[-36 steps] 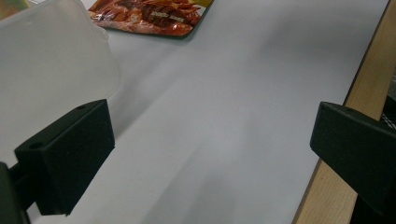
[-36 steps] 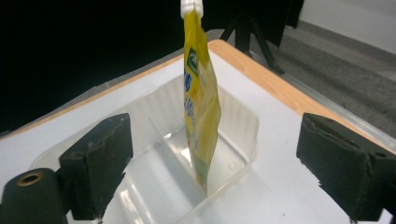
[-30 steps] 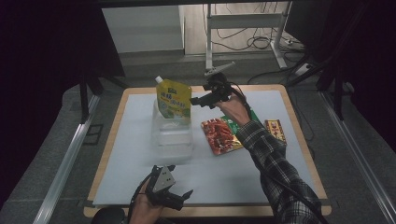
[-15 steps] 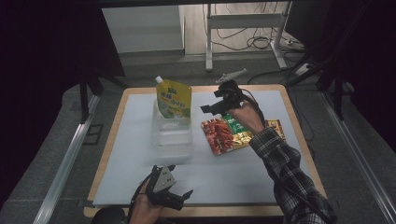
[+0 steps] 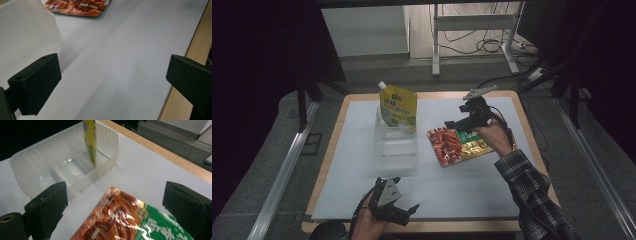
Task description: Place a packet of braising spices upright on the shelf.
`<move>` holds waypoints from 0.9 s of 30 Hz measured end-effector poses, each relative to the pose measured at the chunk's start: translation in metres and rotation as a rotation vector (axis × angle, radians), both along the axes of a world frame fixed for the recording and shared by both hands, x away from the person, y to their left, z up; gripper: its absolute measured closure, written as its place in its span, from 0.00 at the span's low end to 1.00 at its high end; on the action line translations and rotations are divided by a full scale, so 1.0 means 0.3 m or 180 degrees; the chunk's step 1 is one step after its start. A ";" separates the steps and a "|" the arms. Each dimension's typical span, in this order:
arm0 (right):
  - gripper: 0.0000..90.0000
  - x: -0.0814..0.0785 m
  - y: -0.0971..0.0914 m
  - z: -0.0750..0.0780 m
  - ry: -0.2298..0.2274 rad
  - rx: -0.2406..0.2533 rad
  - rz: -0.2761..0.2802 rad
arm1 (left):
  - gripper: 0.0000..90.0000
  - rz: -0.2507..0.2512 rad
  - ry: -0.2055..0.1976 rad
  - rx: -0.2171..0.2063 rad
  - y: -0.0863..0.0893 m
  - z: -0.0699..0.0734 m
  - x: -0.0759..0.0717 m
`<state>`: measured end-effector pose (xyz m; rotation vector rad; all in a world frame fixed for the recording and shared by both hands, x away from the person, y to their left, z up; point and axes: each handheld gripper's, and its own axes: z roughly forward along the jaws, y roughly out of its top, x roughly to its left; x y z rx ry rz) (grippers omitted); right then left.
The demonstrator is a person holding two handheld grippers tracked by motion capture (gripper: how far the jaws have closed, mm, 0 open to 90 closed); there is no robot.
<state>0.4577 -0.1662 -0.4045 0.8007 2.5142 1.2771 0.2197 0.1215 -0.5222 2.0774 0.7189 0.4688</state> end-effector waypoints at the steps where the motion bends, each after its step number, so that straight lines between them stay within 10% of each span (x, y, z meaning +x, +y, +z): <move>1: 0.06 -0.003 -0.013 -0.006 0.0012 0.0003 -0.0021 | 0.00 -0.0001 -0.0001 0.0000 0.000 0.000 0.000; 27: 0.06 0.071 -0.297 -0.246 0.0324 -0.0174 -0.0662 | 0.00 -0.0030 0.0017 0.0066 -0.005 -0.007 0.003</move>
